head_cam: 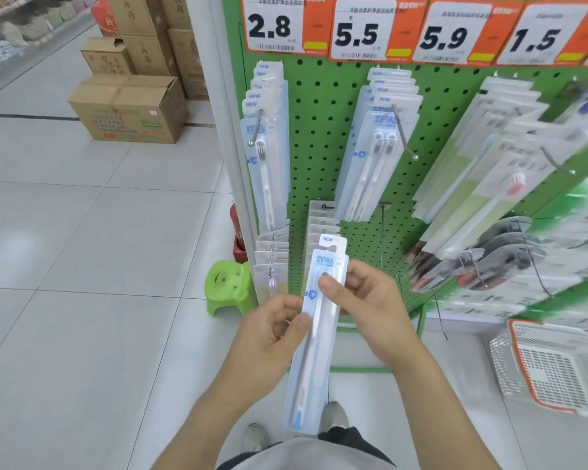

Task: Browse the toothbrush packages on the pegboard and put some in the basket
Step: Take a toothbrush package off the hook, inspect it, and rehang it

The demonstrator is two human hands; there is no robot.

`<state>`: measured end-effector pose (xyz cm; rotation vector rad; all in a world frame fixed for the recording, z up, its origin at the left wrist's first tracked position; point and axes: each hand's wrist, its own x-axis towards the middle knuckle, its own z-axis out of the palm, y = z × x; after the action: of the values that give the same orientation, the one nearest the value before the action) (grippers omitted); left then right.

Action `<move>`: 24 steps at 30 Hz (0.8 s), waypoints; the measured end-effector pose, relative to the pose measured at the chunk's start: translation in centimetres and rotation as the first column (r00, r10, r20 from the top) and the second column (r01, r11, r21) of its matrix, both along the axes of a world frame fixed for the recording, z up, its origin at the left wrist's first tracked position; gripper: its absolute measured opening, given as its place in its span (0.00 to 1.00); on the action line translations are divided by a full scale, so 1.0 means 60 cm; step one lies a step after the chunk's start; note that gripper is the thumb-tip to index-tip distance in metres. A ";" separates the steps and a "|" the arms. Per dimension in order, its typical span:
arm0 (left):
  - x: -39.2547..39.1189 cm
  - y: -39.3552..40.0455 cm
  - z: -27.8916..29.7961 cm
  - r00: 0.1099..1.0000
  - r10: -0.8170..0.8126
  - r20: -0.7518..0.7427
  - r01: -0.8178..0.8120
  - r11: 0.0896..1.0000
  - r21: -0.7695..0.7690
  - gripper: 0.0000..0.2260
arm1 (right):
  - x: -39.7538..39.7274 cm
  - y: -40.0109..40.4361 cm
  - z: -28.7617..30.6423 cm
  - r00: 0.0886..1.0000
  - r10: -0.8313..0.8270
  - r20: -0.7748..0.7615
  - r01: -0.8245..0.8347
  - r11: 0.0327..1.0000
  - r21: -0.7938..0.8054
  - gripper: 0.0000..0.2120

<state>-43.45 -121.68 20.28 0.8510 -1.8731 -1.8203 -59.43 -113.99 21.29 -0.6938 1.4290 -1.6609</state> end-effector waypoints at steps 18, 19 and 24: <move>0.002 -0.001 -0.018 0.959 -0.139 0.249 0.126 0.990 0.067 0.08 | -0.043 -0.002 -0.011 0.983 -0.179 -0.048 0.185 0.966 0.183 0.09; 0.001 -0.002 -0.019 0.962 -0.116 0.246 0.104 0.993 0.062 0.08 | -0.046 -0.003 -0.010 0.992 -0.119 -0.053 0.127 0.974 0.188 0.08; -0.001 -0.003 -0.017 0.978 -0.022 0.208 0.013 0.999 0.045 0.07 | -0.055 -0.005 -0.010 0.998 -0.034 -0.051 0.042 0.987 0.155 0.09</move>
<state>-43.50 -121.87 19.24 1.0811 -1.9773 -1.8503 -62.70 -114.27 20.70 -0.6255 1.5966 -1.5504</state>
